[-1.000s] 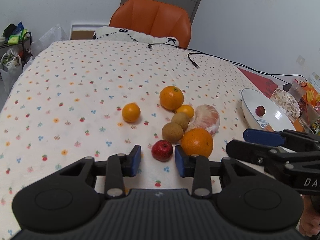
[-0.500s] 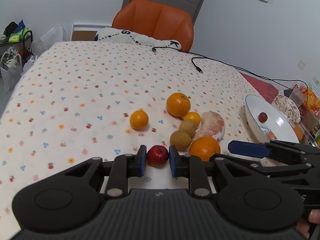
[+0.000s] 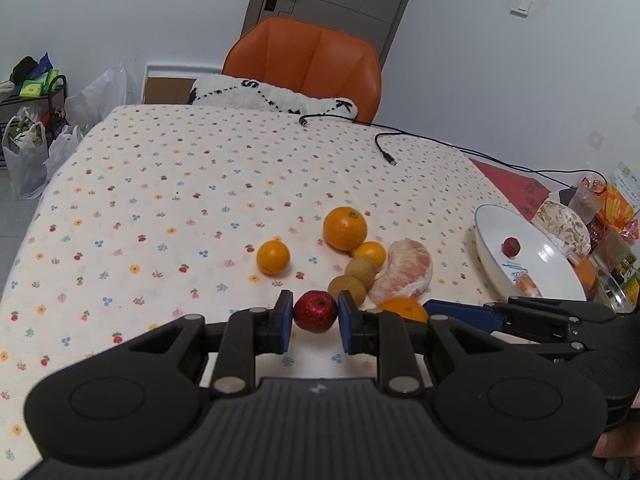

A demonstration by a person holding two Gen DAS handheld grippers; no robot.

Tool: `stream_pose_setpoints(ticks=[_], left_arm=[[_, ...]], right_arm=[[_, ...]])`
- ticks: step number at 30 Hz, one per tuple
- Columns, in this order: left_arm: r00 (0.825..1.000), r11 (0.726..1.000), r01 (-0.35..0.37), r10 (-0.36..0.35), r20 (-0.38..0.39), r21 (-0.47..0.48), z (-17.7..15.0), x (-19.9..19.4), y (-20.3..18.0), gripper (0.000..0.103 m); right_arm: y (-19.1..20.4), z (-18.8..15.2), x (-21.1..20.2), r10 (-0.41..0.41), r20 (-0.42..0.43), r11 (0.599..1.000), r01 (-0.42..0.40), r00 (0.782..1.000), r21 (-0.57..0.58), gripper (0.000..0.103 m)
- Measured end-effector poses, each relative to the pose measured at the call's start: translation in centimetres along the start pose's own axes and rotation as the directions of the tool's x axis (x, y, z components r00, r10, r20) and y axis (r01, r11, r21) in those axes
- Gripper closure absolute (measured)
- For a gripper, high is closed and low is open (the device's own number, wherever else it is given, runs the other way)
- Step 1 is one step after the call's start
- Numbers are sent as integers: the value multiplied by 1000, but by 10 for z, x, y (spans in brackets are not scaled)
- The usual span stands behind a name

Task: Organize fruits
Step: 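Grasp an orange with the right tool while the left tool grasps another red plum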

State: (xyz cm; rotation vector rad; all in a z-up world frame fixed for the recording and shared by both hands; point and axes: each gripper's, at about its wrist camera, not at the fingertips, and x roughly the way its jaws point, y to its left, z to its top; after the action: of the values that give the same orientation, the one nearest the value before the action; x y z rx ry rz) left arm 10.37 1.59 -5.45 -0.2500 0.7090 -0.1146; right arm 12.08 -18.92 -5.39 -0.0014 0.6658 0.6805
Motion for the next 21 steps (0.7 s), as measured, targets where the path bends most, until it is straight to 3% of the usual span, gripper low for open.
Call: stream_pose_setpoints(ticks=[21], left_arm=[[998,997,39,-41,40,60,5,-20,-48,81]], right_arm=[[-26,-6,-57,-43,91,998,40,995,40,74]])
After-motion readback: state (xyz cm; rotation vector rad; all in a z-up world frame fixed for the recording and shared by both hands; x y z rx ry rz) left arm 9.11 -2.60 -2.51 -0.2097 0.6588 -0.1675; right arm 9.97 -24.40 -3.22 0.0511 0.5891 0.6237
